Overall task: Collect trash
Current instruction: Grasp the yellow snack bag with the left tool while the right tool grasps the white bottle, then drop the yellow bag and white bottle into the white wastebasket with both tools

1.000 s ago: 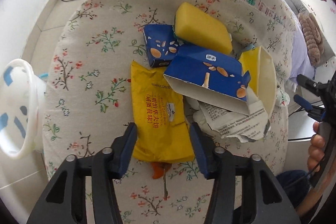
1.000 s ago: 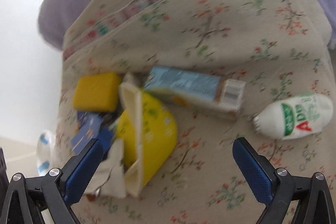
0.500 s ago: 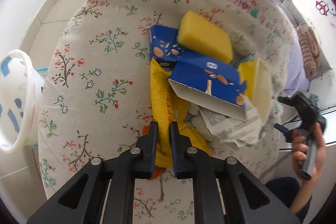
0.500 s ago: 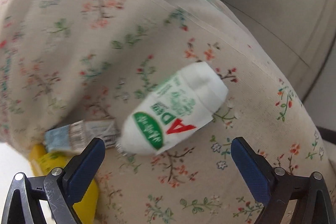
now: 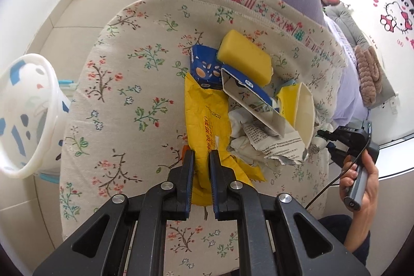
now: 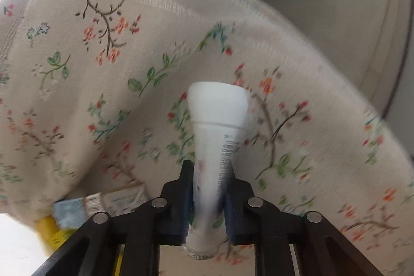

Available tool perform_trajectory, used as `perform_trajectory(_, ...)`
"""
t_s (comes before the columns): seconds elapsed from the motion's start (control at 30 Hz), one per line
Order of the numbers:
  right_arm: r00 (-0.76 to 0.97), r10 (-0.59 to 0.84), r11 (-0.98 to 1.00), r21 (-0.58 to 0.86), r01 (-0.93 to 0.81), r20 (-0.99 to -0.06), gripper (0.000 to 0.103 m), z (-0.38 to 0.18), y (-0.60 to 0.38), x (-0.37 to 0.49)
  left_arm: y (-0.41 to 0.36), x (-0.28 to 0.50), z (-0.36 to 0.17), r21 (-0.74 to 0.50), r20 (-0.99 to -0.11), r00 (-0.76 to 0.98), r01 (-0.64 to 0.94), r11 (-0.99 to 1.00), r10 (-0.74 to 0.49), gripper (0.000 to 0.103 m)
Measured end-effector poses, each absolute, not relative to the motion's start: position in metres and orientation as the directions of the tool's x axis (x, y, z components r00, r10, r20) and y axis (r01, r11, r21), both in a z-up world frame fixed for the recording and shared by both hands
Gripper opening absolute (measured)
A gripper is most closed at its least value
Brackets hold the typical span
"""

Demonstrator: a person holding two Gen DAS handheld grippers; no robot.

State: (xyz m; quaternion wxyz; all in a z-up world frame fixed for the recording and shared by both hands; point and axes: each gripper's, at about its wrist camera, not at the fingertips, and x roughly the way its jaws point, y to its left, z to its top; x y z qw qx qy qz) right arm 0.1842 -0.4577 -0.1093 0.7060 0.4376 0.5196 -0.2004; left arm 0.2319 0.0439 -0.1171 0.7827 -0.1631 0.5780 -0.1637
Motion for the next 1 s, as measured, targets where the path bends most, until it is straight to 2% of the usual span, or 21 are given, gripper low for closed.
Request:
perform_trajectory(0.13,0.434,0.172,0.552,0.451,0.701,-0.885,0.018,-0.111,-0.45,0.174,0.055,0.224,-0.106,-0.453,-0.835,0.306,0.086,0.887,-0.456,0.012)
perform_trajectory(0.33,0.577,0.029,0.713,0.421,0.56,-0.816,0.018,-0.048,-0.413,0.168,0.072,0.217,-0.086,-0.462,-0.809,0.363,0.093,0.882,-0.462,0.012)
perform_trajectory(0.6,0.674,0.045,0.849,0.384,0.363,-0.738,0.018,-0.012,-0.353,0.161,0.115,0.213,-0.067,-0.492,-0.776,0.428,0.047,0.869,-0.463,0.012)
perform_trajectory(0.8,0.733,0.129,0.902,0.387,0.194,-0.668,0.018,-0.002,-0.312,0.16,0.167,0.219,-0.064,-0.485,-0.791,0.457,-0.062,0.872,-0.407,0.012)
perform_trajectory(1.0,0.712,0.27,0.936,0.351,-0.036,-0.648,0.018,0.0,-0.207,0.176,0.224,0.227,-0.067,-0.438,-0.822,0.475,-0.177,0.881,-0.314,0.012)
